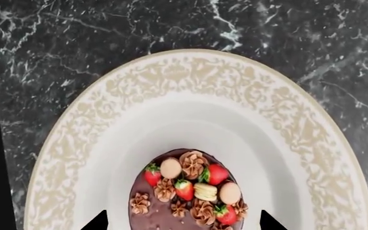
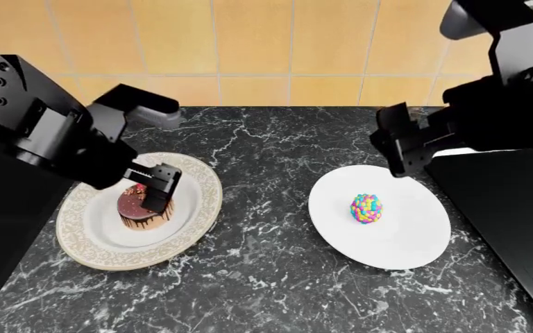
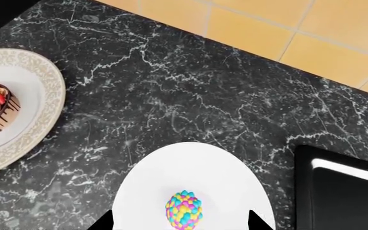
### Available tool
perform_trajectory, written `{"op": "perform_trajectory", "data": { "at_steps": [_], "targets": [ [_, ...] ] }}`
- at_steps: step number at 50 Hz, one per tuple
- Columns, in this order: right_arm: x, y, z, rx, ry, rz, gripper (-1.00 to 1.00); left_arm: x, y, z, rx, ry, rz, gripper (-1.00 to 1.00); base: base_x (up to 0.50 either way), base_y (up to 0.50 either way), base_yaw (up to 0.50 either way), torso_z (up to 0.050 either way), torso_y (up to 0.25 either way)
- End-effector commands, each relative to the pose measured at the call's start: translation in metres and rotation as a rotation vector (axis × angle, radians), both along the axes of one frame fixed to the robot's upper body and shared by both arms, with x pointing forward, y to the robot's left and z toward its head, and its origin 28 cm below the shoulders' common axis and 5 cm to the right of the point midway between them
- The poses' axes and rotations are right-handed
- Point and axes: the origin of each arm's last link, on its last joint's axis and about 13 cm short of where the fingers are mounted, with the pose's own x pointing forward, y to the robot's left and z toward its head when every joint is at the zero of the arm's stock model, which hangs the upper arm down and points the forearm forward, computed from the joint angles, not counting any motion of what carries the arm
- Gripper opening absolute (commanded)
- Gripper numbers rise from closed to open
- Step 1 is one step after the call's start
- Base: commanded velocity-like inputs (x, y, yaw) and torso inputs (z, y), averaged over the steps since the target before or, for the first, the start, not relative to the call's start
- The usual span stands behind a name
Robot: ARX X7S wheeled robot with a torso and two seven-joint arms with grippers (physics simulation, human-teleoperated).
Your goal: Move the dessert items from the plate to the tray.
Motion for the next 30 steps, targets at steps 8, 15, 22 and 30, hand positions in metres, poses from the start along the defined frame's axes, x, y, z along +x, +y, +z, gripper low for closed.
{"op": "perform_trajectory", "data": {
  "at_steps": [8,15,22,30],
  "targets": [
    [0.000,0.000,-0.005,0.003,0.007,0.006,1.00,0.005,-0.002,-0.013,0.010,0.008,0.003,1.00,0.00,0.00,0.00,0.000,0.000],
    [0.000,0.001,-0.006,0.002,0.009,0.011,1.00,0.006,-0.003,-0.020,0.014,0.020,-0.007,1.00,0.00,0.00,0.00,0.000,0.000],
    [0.000,0.001,-0.006,0.002,0.009,0.010,1.00,0.007,-0.004,-0.024,0.020,0.027,-0.009,1.00,0.00,0.00,0.00,0.000,0.000],
    [-0.001,0.001,-0.007,0.004,0.010,0.011,1.00,0.006,-0.004,-0.025,0.024,0.025,-0.007,1.00,0.00,0.00,0.00,0.000,0.000]
  ]
}}
